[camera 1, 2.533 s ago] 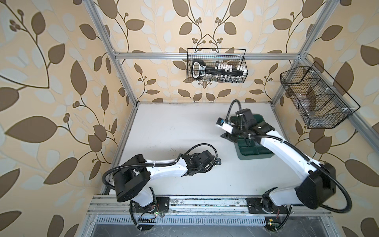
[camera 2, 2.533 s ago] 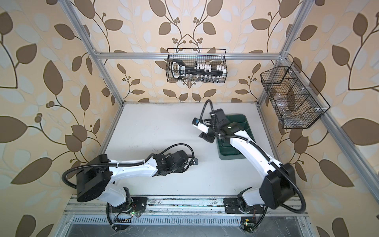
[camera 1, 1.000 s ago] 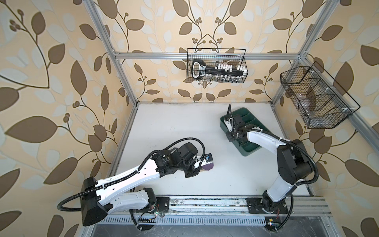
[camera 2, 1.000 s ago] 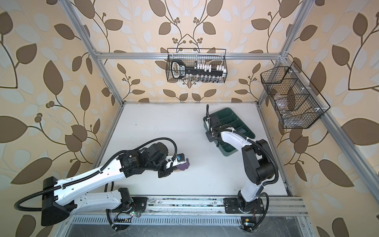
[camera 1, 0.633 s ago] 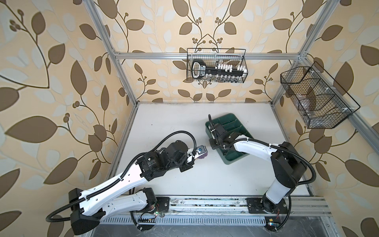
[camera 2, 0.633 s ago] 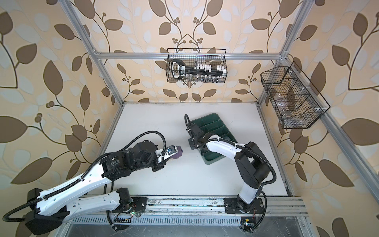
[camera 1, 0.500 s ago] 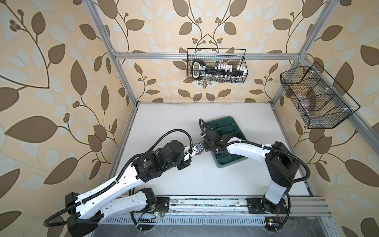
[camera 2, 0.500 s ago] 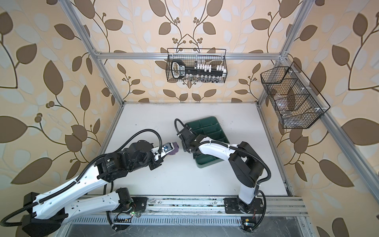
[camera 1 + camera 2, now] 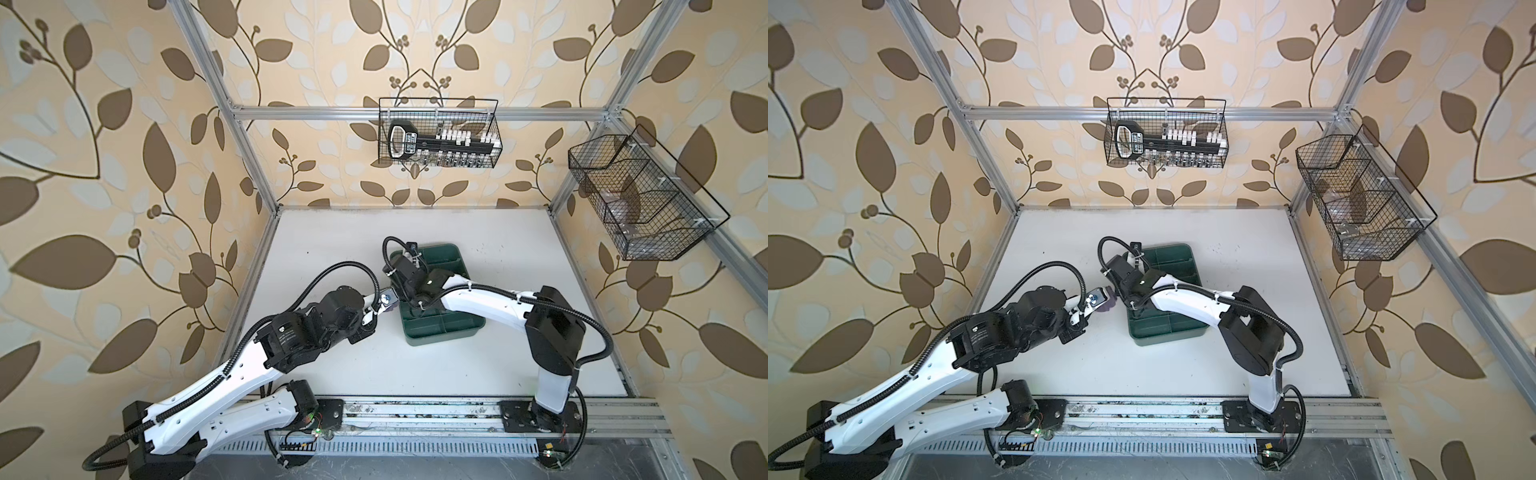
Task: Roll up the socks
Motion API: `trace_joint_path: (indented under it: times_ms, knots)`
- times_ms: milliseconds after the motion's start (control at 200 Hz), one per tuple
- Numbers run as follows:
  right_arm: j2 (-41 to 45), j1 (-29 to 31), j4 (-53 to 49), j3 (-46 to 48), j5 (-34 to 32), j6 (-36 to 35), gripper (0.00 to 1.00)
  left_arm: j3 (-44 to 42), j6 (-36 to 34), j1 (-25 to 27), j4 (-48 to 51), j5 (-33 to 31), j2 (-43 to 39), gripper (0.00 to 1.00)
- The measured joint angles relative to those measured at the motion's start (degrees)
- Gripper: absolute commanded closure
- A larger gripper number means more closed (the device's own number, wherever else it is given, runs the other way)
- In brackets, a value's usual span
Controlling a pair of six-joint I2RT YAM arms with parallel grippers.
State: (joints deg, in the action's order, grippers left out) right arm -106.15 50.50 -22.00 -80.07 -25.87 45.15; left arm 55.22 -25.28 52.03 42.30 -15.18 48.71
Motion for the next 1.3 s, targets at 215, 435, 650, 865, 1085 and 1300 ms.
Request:
trace_joint_path:
  times_ms: [215, 435, 650, 865, 1085, 1300]
  knots:
    - [15.56, -10.36, 4.0, 8.57, 8.52, -7.61, 0.58, 4.28, -1.75, -0.37, -0.31, 1.81, 4.98, 1.0]
    - [42.66, -33.53, 10.84, 28.52, 20.96, -11.63, 0.6, 9.86, -1.77, -3.26, -5.09, 7.74, 17.99, 1.0]
    - [56.52, -38.05, 8.24, 40.41, 26.01, -14.91, 0.6, 12.48, -1.6, -7.28, -11.78, 11.85, 32.41, 1.0]
    - [60.46, -38.29, 5.7, 45.99, 28.24, -16.52, 0.6, 17.7, -1.84, -7.85, -15.82, 12.0, 44.74, 1.0]
    - [59.84, -38.32, 6.29, 47.98, 29.66, -16.41, 0.6, 19.17, -3.26, -7.87, -16.31, 10.34, 51.49, 1.0]
    - [57.18, -38.53, 7.69, 47.98, 30.42, -16.46, 0.6, 17.64, -4.61, -7.93, -16.68, 8.13, 53.02, 1.0]
